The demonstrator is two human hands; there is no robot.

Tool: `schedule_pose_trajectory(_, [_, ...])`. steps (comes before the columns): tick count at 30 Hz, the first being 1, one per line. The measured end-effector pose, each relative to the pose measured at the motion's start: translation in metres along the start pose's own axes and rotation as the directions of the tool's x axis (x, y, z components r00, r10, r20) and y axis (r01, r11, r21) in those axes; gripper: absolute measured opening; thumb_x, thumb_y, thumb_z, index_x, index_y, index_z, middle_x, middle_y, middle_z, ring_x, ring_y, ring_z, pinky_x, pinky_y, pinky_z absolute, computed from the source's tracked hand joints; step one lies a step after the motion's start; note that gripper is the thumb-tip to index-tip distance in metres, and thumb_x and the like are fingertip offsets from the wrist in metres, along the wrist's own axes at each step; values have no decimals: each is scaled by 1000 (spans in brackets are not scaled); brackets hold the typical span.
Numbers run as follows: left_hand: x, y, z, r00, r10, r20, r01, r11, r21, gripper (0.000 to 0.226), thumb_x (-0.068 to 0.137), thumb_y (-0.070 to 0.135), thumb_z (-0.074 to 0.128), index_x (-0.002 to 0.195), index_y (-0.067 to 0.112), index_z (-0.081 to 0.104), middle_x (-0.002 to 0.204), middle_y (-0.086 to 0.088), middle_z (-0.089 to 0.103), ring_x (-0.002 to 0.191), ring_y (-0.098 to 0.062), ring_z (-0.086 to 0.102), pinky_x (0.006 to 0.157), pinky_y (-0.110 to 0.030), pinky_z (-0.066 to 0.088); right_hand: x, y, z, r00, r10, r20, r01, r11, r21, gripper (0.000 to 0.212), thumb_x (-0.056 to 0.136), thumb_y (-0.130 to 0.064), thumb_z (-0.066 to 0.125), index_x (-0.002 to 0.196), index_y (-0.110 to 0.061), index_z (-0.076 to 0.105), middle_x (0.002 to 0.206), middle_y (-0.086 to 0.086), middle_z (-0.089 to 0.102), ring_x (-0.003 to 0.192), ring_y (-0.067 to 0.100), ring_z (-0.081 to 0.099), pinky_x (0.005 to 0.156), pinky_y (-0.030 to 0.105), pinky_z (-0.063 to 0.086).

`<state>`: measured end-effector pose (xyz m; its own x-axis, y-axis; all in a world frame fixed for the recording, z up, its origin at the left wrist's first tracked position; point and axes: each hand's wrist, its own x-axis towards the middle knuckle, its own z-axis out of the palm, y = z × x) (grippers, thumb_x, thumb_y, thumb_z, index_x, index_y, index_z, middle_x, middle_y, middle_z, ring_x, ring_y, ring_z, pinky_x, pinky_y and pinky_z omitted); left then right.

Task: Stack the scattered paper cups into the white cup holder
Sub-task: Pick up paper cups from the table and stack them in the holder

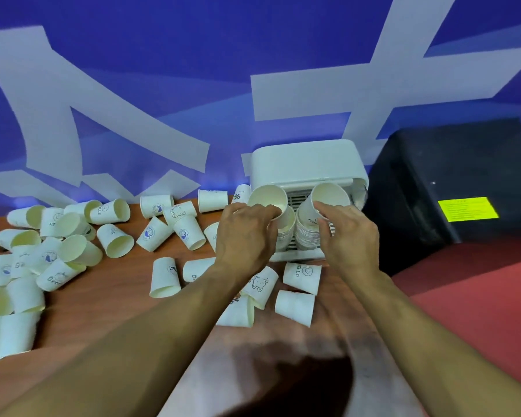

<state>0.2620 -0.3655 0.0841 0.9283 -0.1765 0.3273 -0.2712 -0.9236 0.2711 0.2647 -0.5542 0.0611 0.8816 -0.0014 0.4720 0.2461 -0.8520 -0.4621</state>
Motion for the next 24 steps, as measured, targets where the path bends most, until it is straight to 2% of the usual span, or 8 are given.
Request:
schedule_pose_trajectory(3, [0, -2, 12, 1000, 17, 12, -16, 1000, -13, 13, 83, 20, 65, 94, 23, 68, 76, 3, 68, 68, -23, 58, 82, -32, 35, -2, 7, 8, 999, 7, 44, -7, 1000, 13, 33, 78, -2, 70, 106, -19, 72, 77, -1, 68, 74, 28, 62, 54, 39, 53])
schedule_pose_trajectory(9, [3, -4, 29, 996, 18, 83, -22, 999, 43, 11, 91, 18, 62, 90, 25, 70, 73, 1, 69, 66, -25, 60, 77, -34, 38, -3, 14, 17, 992, -29, 122, 22, 998, 56, 26, 88, -10, 66, 113, -13, 69, 76, 3, 66, 73, 28, 60, 57, 38, 52])
schedule_pose_trajectory(15, [5, -8, 49, 978, 14, 207, -37, 993, 109, 21, 79, 12, 70, 90, 29, 70, 75, 4, 70, 67, -23, 61, 78, -32, 36, -3, 19, 31, 974, -91, 209, 77, 994, 75, 21, 91, -7, 57, 110, -6, 68, 74, 7, 63, 71, 31, 54, 58, 41, 51])
schedule_pose_trajectory(19, [6, -10, 54, 969, 17, 245, -47, 992, 116, 21, 74, 9, 71, 85, 27, 69, 74, 4, 70, 67, -23, 60, 77, -31, 35, -5, 20, 38, 959, -74, 274, 63, 997, 48, 24, 89, -9, 54, 106, -6, 71, 73, 7, 65, 70, 32, 56, 58, 34, 49])
schedule_pose_trajectory(24, [4, -15, 61, 966, 32, 255, -59, 993, 98, 21, 75, 12, 70, 90, 26, 72, 82, 2, 73, 73, -25, 64, 78, -33, 36, -4, 26, 49, 950, -6, 312, -28, 994, 102, 21, 89, -7, 56, 103, -8, 72, 74, 7, 65, 72, 28, 55, 64, 26, 36])
